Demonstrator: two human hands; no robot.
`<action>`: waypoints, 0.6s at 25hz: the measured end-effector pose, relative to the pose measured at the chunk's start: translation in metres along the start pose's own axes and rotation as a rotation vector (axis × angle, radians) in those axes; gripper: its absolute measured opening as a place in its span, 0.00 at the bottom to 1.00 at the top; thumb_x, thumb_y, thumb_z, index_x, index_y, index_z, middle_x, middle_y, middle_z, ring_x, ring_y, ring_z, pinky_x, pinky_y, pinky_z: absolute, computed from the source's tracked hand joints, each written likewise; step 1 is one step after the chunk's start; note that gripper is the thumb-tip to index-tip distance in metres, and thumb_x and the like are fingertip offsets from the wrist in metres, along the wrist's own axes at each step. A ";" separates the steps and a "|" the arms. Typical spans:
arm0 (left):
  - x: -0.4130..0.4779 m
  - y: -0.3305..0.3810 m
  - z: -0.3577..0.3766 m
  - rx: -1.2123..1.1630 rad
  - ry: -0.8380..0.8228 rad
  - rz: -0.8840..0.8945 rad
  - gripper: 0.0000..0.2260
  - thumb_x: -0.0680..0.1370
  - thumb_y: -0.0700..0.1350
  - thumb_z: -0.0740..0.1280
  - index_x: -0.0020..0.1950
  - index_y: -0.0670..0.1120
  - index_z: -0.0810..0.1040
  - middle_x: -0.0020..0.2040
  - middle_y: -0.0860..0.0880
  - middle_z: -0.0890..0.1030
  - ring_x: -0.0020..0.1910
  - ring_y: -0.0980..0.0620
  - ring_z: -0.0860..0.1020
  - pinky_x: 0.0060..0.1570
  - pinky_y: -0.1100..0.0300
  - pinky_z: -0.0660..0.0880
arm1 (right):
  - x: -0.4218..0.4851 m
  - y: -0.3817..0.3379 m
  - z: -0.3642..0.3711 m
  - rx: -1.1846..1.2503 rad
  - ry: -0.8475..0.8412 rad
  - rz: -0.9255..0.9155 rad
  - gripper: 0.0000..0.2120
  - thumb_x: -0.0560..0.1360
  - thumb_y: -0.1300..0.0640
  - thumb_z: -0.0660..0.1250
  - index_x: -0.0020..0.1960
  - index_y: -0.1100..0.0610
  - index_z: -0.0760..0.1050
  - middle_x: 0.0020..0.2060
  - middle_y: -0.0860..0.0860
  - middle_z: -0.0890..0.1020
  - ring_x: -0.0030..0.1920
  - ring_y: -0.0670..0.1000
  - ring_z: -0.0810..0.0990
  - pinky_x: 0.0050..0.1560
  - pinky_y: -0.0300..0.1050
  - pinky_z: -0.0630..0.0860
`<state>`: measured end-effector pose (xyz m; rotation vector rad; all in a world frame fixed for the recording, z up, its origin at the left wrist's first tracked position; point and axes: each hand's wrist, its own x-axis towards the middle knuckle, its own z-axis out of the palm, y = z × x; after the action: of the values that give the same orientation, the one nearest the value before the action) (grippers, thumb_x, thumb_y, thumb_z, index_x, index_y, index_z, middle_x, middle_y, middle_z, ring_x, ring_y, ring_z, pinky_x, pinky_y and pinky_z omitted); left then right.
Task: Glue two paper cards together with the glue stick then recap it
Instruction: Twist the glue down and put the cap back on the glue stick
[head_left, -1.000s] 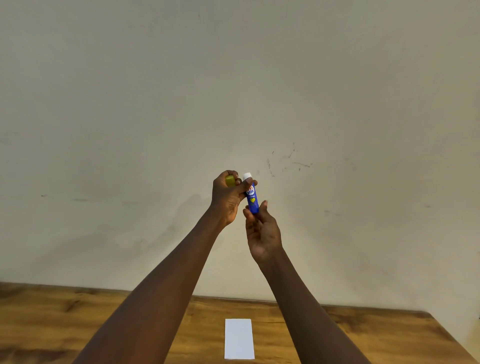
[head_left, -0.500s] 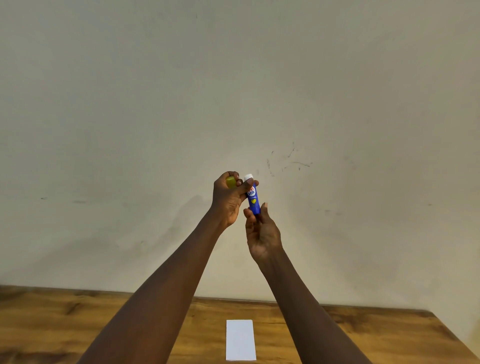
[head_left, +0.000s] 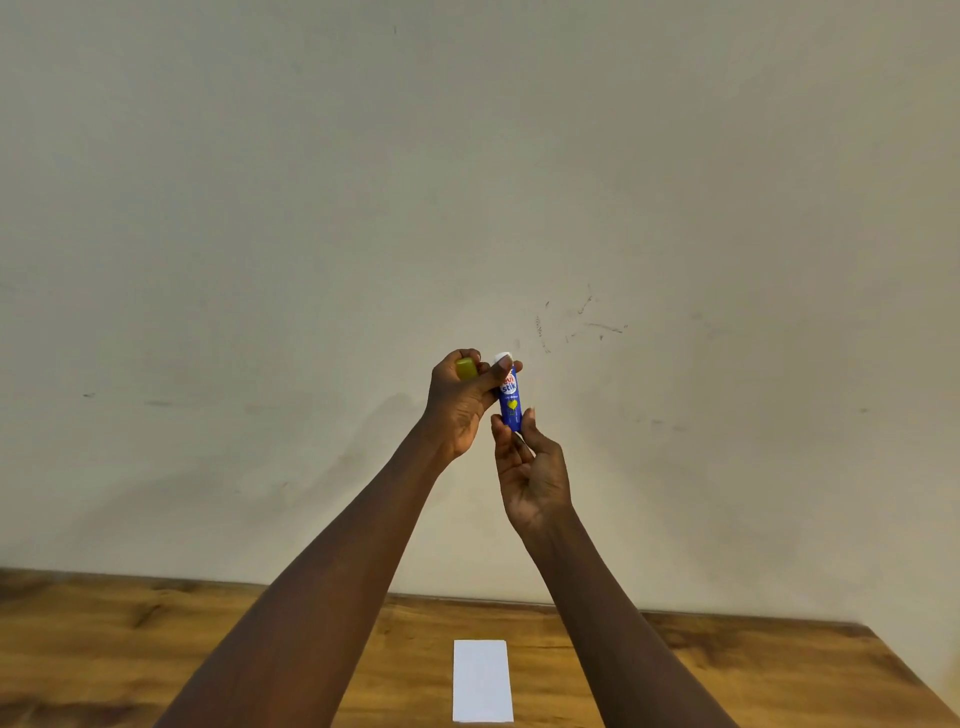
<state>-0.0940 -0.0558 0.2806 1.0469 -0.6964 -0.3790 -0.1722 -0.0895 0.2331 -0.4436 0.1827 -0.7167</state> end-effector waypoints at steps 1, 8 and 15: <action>-0.001 0.000 0.001 -0.025 -0.007 -0.040 0.03 0.76 0.42 0.63 0.44 0.45 0.69 0.50 0.43 0.77 0.53 0.41 0.77 0.53 0.50 0.76 | 0.001 0.000 -0.001 0.011 -0.014 -0.005 0.12 0.74 0.59 0.63 0.54 0.65 0.72 0.42 0.59 0.78 0.29 0.49 0.83 0.30 0.36 0.80; 0.001 -0.008 -0.008 -0.244 -0.129 -0.195 0.25 0.80 0.57 0.41 0.62 0.48 0.70 0.71 0.47 0.68 0.71 0.41 0.63 0.66 0.41 0.59 | 0.003 0.001 -0.007 -0.114 0.028 -0.060 0.02 0.73 0.66 0.63 0.44 0.61 0.74 0.43 0.59 0.78 0.33 0.52 0.83 0.34 0.39 0.80; 0.000 -0.010 -0.006 -0.087 -0.116 -0.165 0.17 0.81 0.52 0.47 0.55 0.44 0.71 0.70 0.43 0.69 0.64 0.40 0.67 0.61 0.44 0.65 | 0.008 0.002 -0.011 -0.218 0.067 -0.146 0.05 0.72 0.69 0.64 0.40 0.60 0.75 0.42 0.58 0.78 0.41 0.56 0.80 0.35 0.38 0.81</action>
<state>-0.0895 -0.0559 0.2700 1.0078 -0.6925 -0.6114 -0.1690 -0.0971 0.2224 -0.6461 0.2954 -0.8591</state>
